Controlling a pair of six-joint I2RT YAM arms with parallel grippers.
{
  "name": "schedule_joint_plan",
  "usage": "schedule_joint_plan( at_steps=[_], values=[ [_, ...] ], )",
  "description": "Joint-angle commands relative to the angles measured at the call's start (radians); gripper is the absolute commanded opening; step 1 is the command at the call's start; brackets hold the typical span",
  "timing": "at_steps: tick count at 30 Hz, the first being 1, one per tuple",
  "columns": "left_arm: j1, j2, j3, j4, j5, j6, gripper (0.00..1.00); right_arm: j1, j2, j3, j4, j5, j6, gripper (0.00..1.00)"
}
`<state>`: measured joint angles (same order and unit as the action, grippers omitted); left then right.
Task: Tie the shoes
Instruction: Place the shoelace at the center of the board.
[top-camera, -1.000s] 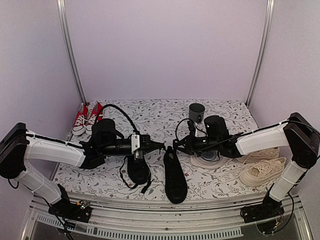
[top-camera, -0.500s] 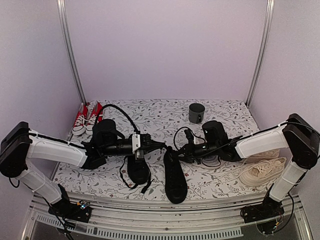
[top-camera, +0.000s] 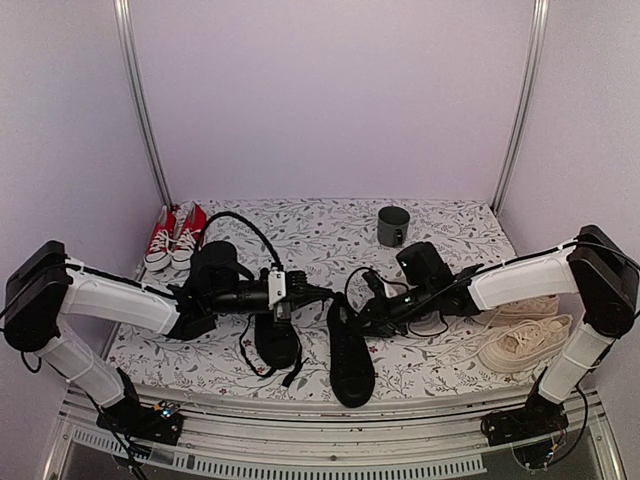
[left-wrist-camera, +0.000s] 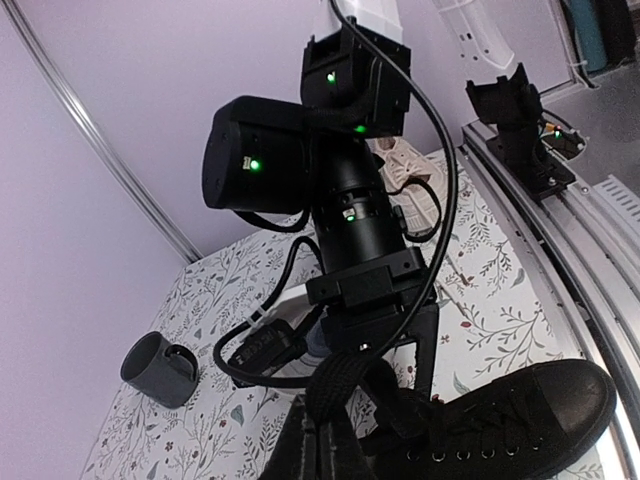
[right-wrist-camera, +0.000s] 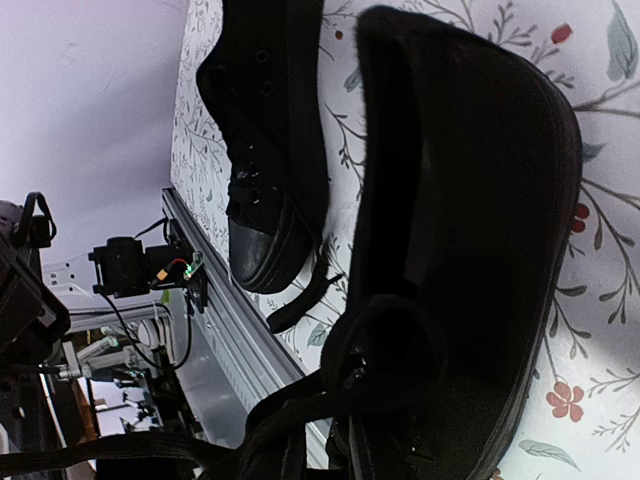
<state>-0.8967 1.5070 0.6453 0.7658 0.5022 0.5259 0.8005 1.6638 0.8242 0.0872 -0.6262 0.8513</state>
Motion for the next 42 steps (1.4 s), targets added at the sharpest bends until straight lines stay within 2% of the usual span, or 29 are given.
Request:
schedule_joint_plan(
  at_steps=[1, 5, 11, 23, 27, 29, 31, 33, 37, 42],
  values=[
    [-0.001, 0.035, -0.009, 0.015, -0.027, -0.01, 0.0, 0.003, 0.023, 0.102, -0.199, 0.008, -0.159, 0.23],
    [0.007, 0.044, -0.012, 0.012, -0.044, -0.016, 0.0, -0.006, 0.036, 0.161, -0.321, 0.05, -0.243, 0.29],
    [0.019, 0.06, -0.021, 0.008, -0.09, -0.022, 0.0, -0.024, 0.025, 0.21, -0.413, 0.099, -0.311, 0.32],
    [0.036, 0.08, -0.021, -0.013, -0.164, -0.038, 0.0, -0.109, -0.017, 0.185, -0.417, 0.093, -0.383, 0.32],
    [0.036, 0.087, -0.021, -0.013, -0.193, -0.051, 0.0, -0.119, -0.08, 0.161, -0.39, 0.094, -0.432, 0.32],
    [0.035, 0.092, -0.021, -0.013, -0.207, -0.054, 0.0, -0.116, -0.13, 0.14, -0.375, 0.125, -0.468, 0.29],
    [0.035, 0.096, -0.022, -0.013, -0.221, -0.057, 0.0, -0.093, -0.175, 0.115, -0.383, 0.209, -0.488, 0.22],
    [0.036, 0.096, -0.025, -0.012, -0.23, -0.06, 0.0, -0.05, -0.204, 0.079, -0.355, 0.215, -0.527, 0.2],
    [0.036, 0.1, -0.029, -0.01, -0.236, -0.064, 0.0, 0.083, -0.242, -0.036, -0.134, 0.183, -0.55, 0.15],
    [0.036, 0.102, -0.03, -0.009, -0.242, -0.069, 0.0, 0.122, -0.204, -0.084, 0.027, 0.194, -0.543, 0.15]
  ],
)
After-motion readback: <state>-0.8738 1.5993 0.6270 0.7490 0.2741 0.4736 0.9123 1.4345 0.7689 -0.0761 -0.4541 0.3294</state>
